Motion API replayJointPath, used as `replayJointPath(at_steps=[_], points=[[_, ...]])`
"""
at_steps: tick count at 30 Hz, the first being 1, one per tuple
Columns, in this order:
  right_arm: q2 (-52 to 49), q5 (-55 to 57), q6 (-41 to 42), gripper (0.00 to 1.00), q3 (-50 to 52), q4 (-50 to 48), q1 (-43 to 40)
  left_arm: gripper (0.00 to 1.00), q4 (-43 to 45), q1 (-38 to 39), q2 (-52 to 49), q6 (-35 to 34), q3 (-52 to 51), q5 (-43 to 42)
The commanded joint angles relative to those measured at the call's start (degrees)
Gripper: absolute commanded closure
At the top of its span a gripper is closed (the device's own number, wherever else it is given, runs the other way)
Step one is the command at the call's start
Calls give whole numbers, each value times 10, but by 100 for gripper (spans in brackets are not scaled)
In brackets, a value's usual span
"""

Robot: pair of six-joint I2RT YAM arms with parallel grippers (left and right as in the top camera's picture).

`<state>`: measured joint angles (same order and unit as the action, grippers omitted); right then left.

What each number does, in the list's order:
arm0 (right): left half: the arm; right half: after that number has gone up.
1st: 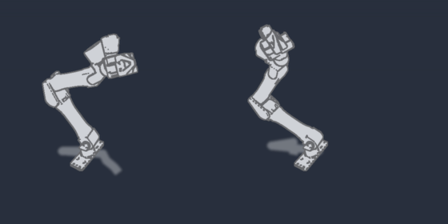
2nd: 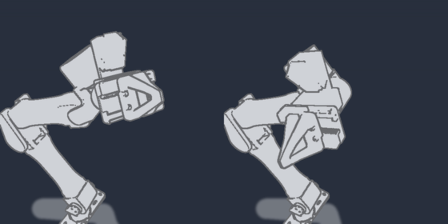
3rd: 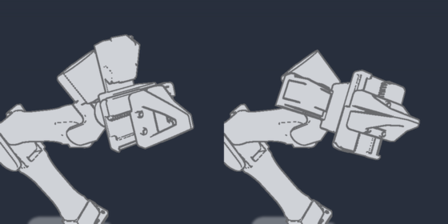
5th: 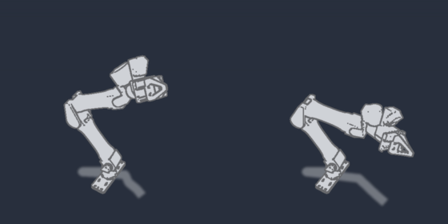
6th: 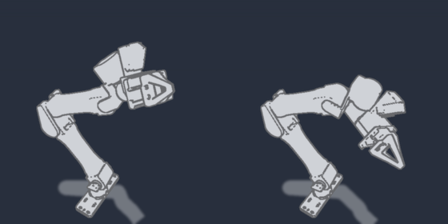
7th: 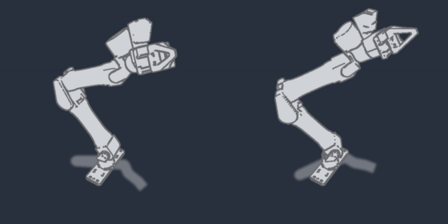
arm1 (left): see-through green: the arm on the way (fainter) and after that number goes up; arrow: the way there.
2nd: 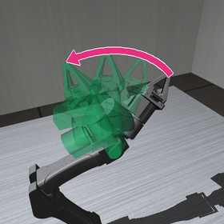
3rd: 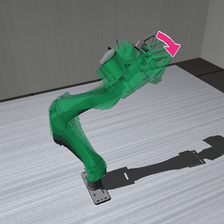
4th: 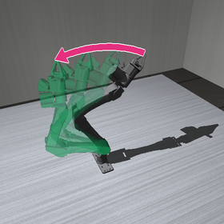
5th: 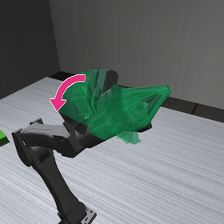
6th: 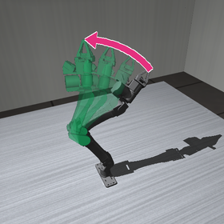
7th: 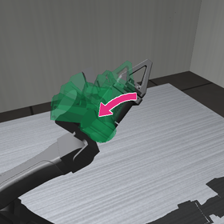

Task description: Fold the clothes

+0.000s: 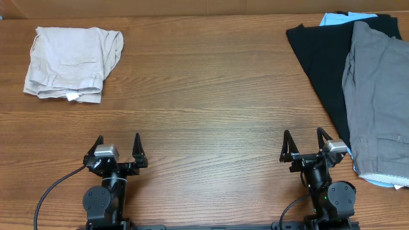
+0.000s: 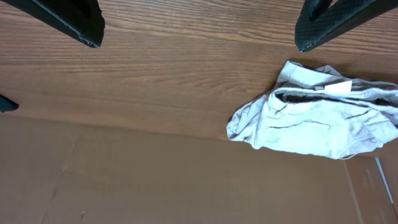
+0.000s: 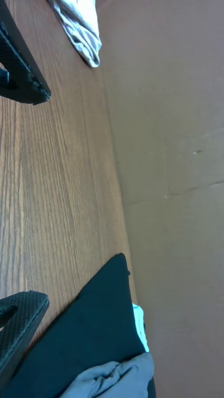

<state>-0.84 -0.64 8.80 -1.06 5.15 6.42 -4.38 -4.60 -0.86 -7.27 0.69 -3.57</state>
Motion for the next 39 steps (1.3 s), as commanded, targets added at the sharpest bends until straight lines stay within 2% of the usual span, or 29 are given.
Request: replayJointPath(at_steps=[1,14,24,33,39], points=[[7,2,-1,0,6,-4,-2,0,2,-3,6,9,-4,8],[7,8,-1,0,6,-19,-2,0,3,-3,6,9,-4,10],[7,-20,-1,0,4,-175,-2,0,51,-3,6,9,1,-88],[1,-20,-28,0,-77,-153,-2,0,-25,-3,-1,30,104,-87],[-52,-20,-31,0,-163,-111,-2,0,-76,-3,-51,48,201,-87]])
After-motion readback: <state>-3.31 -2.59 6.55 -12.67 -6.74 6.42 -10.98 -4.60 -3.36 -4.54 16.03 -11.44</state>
